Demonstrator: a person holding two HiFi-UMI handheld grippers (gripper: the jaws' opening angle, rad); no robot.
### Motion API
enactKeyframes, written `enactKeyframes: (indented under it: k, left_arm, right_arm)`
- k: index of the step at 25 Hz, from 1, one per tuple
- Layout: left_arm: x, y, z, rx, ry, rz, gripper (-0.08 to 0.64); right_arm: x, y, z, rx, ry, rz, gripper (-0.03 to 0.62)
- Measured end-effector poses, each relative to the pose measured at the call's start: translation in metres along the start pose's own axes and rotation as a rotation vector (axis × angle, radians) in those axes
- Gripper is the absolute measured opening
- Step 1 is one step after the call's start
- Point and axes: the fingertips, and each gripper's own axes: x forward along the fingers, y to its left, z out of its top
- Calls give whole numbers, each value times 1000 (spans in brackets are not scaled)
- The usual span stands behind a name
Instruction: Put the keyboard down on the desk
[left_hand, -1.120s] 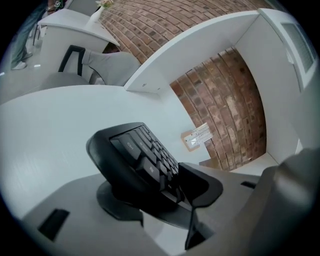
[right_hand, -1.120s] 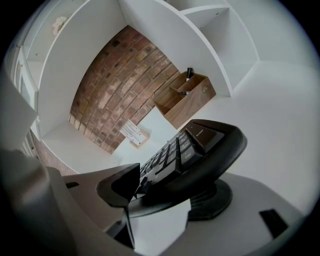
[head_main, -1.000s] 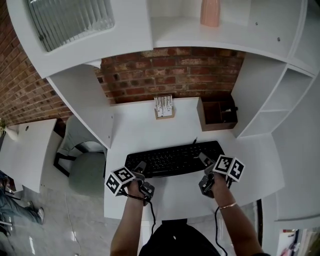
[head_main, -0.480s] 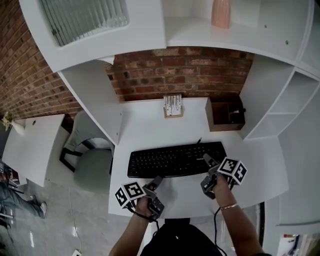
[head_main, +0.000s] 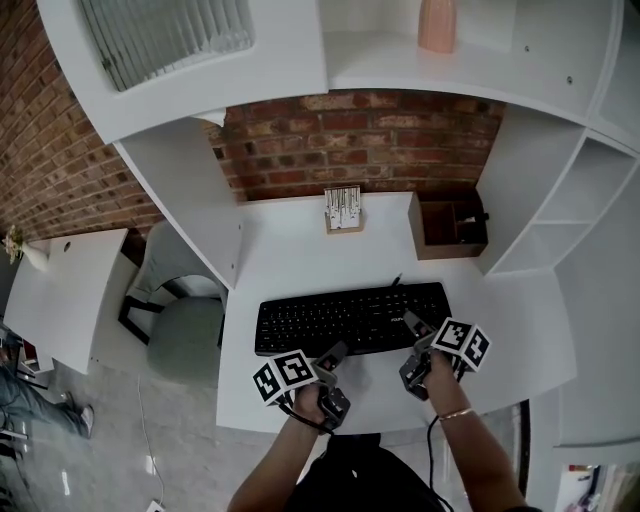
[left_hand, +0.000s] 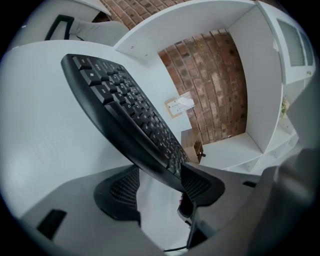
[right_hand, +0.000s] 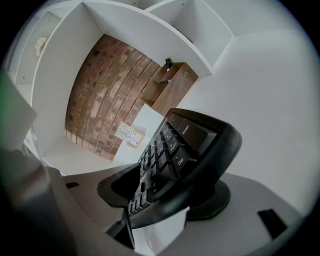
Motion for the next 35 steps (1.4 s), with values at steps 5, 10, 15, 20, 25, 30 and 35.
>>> enactKeyframes:
  k: [5, 10, 15, 20, 25, 30, 35]
  left_arm:
    - [2, -1, 4, 9, -21, -22, 244]
    - [5, 3, 5, -31, -30, -48, 244]
    - [9, -5, 5, -75, -45, -88, 244]
    - [12, -12, 8, -86, -76, -110, 244]
    - [11, -18, 14, -114, -104, -133, 244]
    - [11, -22, 16, -96, -102, -141, 244]
    - [17, -25, 12, -55, -73, -130, 244]
  right_arm:
    - [0, -2, -3, -59, 12, -10, 264]
    - [-7, -7, -10, -34, 12, 3, 264]
    - [-12, -8, -9, -96, 46, 13, 273]
    - [-14, -5, -10, -118, 84, 27, 275]
    - [-17, 2, -22, -65, 160, 113, 275]
    - [-34, 1, -40, -22, 204, 160, 275]
    - [-47, 3, -57, -36, 212, 170, 275]
